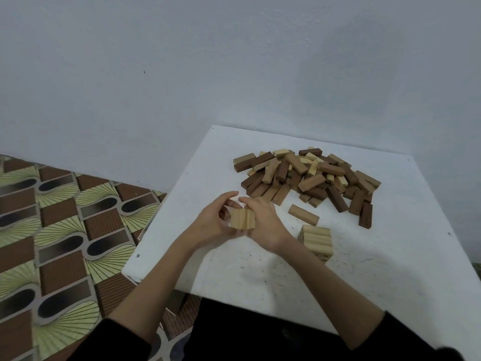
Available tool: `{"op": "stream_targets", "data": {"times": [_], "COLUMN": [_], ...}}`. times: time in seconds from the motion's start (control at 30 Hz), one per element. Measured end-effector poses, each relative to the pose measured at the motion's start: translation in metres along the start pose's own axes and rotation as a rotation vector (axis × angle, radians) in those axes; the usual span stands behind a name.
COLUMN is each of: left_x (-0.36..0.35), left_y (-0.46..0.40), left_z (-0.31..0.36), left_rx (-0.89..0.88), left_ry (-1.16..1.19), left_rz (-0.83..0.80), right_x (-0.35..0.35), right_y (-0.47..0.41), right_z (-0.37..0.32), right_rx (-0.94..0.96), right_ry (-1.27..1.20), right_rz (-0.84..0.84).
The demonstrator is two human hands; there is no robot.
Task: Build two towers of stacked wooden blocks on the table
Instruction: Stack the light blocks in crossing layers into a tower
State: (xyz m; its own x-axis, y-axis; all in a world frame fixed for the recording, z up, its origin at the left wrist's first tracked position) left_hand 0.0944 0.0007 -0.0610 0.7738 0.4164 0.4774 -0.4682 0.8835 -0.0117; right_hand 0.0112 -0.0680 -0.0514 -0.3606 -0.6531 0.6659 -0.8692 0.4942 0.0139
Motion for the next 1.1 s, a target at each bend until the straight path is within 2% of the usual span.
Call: {"op": "stream_targets", "data": {"times": [0.2,0.37,0.5,0.77,1.1], "left_x": [-0.012,-0.057,-0.094,-0.116,-0.120], "left_y": [-0.004,-0.008,-0.010,0.000,0.000], "left_z": [0.049,0.097,0.111,0.114,0.100], "left_rx": [-0.114,-0.266,-0.309,-0.290,-0.227], "left_ry": [-0.010,-0.109,-0.132,-0.158,-0.201], "left_rz": [-0.019,-0.066,-0.150,-0.213,-0.251], "right_x": [0.055,0.104,0.126,0.122,0.117], "right_y": [0.027,0.062,0.088,0.100,0.102], "right_z": [-0.009,0.010,0.029,0.066,0.059], "right_rx": [0.076,0.072,0.074,-0.016,-0.002], "right_ry": [-0.006,-0.007,0.030,0.024,0.012], "right_rz": [0.010,0.107,0.140,0.111,0.066]}}
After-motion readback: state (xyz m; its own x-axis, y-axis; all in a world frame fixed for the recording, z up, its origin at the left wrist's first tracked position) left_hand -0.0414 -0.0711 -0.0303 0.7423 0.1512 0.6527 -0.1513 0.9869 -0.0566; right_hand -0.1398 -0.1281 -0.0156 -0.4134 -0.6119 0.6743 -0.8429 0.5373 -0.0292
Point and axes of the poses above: each hand's wrist, its own y-axis away from the middle knuckle, its own x-axis out of the back of the hand, z = x × y, the point moved 9 cm from there along -y, towards the middle knuckle, and after that the axes turned 5 degrees about -y, right-handed, at the moved point
